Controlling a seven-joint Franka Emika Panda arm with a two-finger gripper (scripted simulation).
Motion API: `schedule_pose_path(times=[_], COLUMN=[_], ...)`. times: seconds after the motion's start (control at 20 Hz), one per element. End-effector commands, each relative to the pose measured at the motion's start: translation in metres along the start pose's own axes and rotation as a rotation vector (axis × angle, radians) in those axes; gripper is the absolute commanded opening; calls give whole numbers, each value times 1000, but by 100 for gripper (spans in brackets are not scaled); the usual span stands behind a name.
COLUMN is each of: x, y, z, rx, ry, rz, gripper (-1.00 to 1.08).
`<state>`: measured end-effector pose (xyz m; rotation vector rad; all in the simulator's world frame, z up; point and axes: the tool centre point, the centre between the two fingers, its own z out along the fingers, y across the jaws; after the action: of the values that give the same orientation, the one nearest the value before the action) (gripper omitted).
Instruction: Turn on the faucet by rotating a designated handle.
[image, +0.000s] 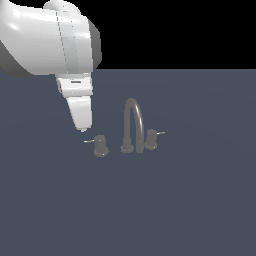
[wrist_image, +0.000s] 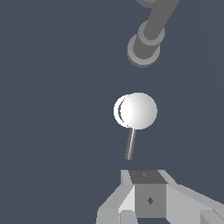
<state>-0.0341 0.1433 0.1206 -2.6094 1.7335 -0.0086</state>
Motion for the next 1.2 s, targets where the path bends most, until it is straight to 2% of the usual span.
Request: schedule_pose_path(times=[0.0,0.6,1.15], x=[5,22,19], y=[-8,-34,-31], z=[14,55,58], rx=[-3,-10,-11], ry=[2,3,2], rz=[39,164,175], gripper=[-100,-100,-100])
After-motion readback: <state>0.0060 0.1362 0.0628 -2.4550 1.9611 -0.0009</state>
